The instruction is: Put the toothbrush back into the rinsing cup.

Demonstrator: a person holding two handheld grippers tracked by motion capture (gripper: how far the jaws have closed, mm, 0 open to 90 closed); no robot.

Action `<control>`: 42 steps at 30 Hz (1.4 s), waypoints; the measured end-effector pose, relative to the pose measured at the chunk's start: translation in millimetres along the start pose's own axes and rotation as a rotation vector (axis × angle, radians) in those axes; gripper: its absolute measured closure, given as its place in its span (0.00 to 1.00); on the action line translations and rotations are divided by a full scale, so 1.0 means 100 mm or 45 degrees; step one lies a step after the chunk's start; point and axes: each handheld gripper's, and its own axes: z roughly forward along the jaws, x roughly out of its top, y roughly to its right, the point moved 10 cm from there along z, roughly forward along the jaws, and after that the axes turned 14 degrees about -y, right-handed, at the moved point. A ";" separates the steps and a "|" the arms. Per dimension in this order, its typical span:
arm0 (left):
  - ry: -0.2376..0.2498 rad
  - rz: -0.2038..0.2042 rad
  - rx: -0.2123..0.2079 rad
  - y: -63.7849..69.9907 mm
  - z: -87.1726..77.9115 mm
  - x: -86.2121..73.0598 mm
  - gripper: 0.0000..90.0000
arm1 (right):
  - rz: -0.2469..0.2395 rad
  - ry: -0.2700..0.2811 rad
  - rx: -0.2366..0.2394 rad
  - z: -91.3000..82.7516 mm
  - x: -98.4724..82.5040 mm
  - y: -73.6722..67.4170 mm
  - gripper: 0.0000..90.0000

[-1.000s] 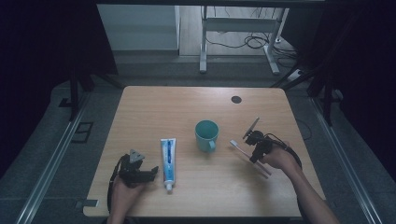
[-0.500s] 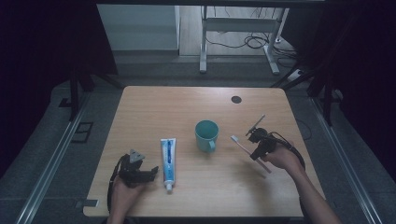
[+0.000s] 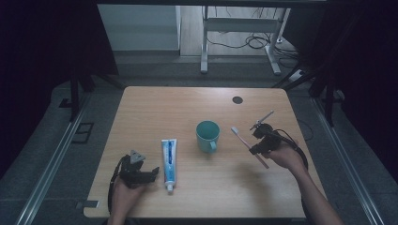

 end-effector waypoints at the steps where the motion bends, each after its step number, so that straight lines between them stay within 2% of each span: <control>1: 0.000 0.000 0.000 0.00 0.00 0.00 0.14 | -0.001 0.014 0.002 -0.02 0.01 -0.01 0.93; 14: -0.001 0.008 0.002 0.00 0.00 0.00 0.14 | -0.018 0.190 0.006 -0.25 0.16 -0.07 0.93; 29: -0.001 0.011 0.002 -0.01 0.00 0.00 0.14 | -0.046 0.441 0.037 -0.51 0.36 -0.18 0.93; 42: 0.004 0.005 0.001 0.00 0.00 0.01 0.14 | -0.073 0.649 0.031 -0.70 0.57 -0.27 0.93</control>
